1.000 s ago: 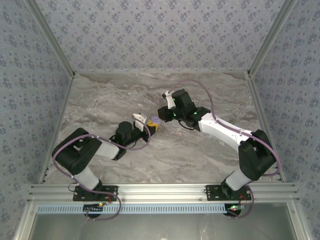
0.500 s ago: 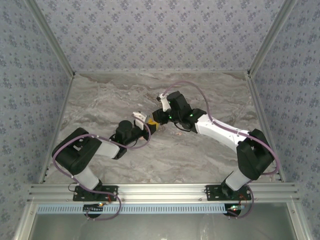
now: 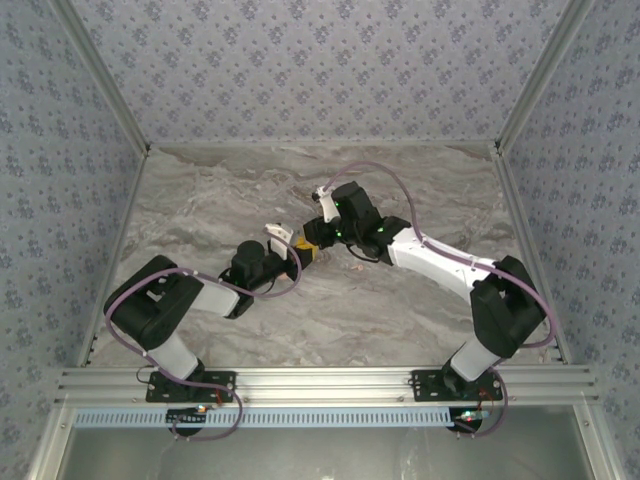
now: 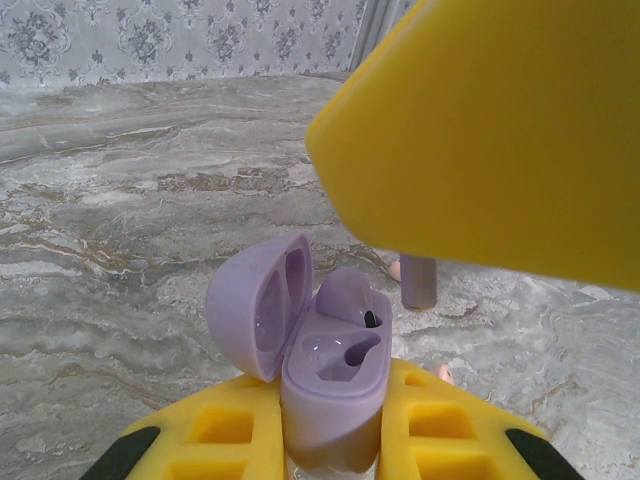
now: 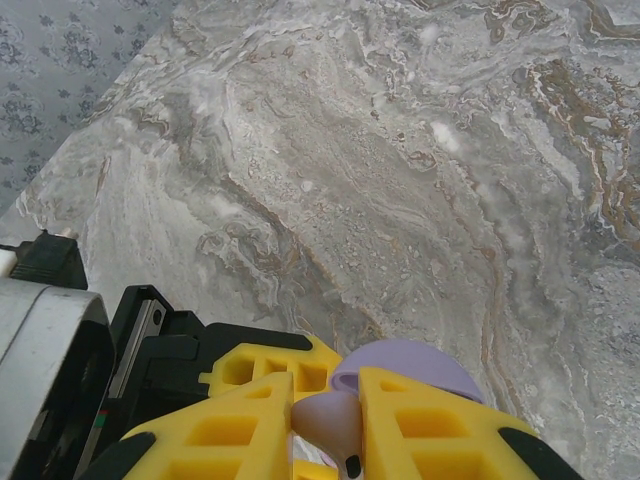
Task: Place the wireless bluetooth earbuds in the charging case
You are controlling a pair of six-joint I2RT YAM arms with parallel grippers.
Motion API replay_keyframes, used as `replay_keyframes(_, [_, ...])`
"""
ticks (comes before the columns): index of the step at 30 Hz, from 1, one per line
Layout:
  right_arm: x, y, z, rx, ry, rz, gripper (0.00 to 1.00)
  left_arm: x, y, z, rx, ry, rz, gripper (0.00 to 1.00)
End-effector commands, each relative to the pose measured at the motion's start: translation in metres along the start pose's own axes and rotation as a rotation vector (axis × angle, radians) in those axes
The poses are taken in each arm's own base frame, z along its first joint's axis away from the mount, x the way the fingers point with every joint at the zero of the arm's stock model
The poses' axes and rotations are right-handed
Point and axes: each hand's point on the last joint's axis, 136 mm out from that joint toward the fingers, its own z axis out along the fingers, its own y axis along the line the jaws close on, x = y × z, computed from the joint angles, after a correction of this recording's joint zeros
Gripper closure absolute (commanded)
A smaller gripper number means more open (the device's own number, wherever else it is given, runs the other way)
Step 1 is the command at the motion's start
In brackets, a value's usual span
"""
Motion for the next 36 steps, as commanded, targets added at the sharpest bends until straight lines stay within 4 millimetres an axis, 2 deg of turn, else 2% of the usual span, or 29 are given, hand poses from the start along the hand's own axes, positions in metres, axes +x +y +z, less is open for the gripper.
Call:
replay_keyframes(1, [-0.01, 0.007, 0.003, -0.021, -0.017, -0.018, 0.78, -0.021, -0.01, 0.004, 0.034, -0.064, 0.003, 0.88])
replay_keyframes(20, [-0.006, 0.003, 0.01, -0.008, -0.008, -0.011, 0.79, -0.035, -0.016, -0.001, 0.056, -0.098, -0.004, 0.88])
replay_keyframes(36, [-0.002, -0.005, 0.008, 0.022, -0.011, -0.007, 0.79, -0.04, -0.011, -0.003, 0.019, -0.095, -0.014, 0.88])
